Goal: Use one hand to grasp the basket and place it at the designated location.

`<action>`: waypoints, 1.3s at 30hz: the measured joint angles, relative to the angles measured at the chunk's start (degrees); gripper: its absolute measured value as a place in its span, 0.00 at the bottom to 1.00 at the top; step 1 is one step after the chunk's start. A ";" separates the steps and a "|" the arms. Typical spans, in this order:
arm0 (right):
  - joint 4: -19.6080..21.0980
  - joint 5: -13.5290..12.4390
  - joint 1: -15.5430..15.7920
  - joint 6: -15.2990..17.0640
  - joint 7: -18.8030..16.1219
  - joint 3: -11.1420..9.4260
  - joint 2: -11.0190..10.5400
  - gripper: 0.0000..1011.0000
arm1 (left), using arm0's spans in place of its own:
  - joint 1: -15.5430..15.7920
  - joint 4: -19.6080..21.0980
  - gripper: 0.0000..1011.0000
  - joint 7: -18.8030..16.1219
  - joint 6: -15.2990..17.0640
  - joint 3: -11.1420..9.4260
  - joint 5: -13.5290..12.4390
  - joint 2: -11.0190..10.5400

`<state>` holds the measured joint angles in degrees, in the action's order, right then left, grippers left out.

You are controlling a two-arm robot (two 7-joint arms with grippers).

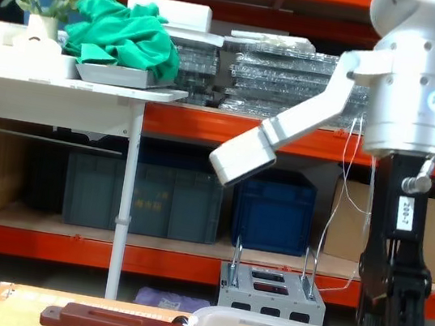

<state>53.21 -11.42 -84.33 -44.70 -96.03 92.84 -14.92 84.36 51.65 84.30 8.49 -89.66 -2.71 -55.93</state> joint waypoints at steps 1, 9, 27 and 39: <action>0.00 0.00 0.00 0.00 0.00 0.00 0.00 0.99 | 0.00 0.00 0.00 0.00 0.00 0.00 0.00 0.00; -3.99 -1.27 1.37 -1.63 -1.28 0.01 2.13 0.99 | 0.00 0.00 0.00 0.00 0.00 0.00 0.00 0.00; -4.53 -1.60 3.00 -2.15 -1.12 -0.82 2.53 0.99 | 0.00 0.00 0.00 0.00 0.00 0.00 0.00 0.00; -7.68 -2.07 4.52 -4.30 -1.42 -0.96 4.42 0.99 | 0.00 0.00 0.00 0.00 0.00 0.00 0.00 0.00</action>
<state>45.52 -13.49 -79.80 -49.00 -97.46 91.87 -10.49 84.36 51.65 84.30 8.50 -89.65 -2.70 -55.93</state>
